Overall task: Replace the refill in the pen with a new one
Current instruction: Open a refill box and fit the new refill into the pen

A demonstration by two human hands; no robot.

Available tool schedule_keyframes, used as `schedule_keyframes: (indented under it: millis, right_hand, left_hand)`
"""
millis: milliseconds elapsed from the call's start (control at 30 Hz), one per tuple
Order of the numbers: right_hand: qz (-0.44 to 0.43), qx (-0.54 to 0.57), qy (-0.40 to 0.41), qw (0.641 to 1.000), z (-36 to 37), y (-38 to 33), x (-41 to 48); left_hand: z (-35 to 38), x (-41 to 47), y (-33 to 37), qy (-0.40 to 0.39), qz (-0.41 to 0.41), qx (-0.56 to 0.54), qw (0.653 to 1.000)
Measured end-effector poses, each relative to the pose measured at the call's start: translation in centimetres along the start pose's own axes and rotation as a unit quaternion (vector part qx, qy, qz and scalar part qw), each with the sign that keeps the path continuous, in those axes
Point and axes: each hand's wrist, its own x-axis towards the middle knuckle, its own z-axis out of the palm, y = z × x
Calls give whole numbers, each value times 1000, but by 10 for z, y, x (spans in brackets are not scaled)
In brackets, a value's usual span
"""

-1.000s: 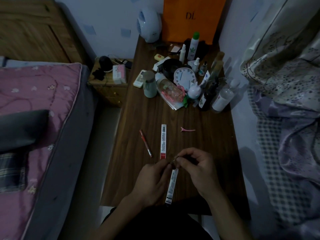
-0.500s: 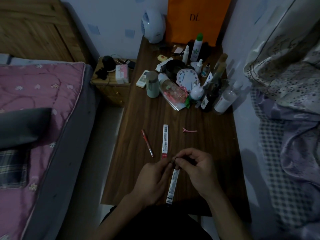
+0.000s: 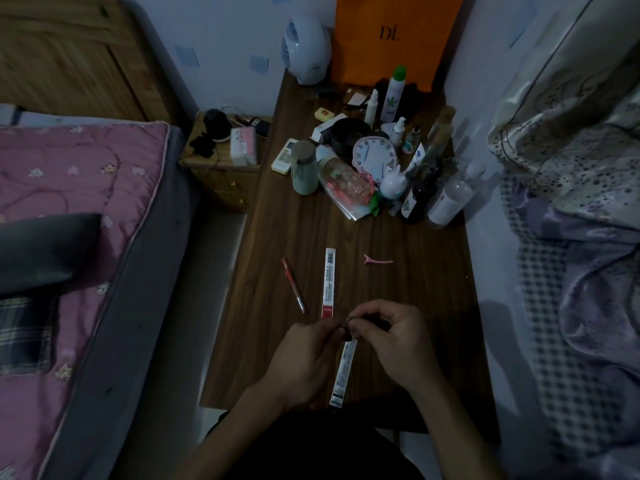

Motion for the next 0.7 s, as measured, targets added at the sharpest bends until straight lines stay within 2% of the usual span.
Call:
schedule_keyframes:
  millis: [133,233,500,700]
  right_hand:
    - [3,-11,-12,1000,-1,4,2]
    - [22,28,-10,999,-2,10,2]
    - [77,82,65,991,-14,28,1]
    - [98,136,83,982,-7,38,1]
  left_hand:
    - [3,2,-3,-10,-12,-10,1000]
    - [7,6,-3,-16,-29,-30,999]
    - [15,4,-19,-49,-72,-37,996]
    - [26,2,-32,-45,-98,-59,992]
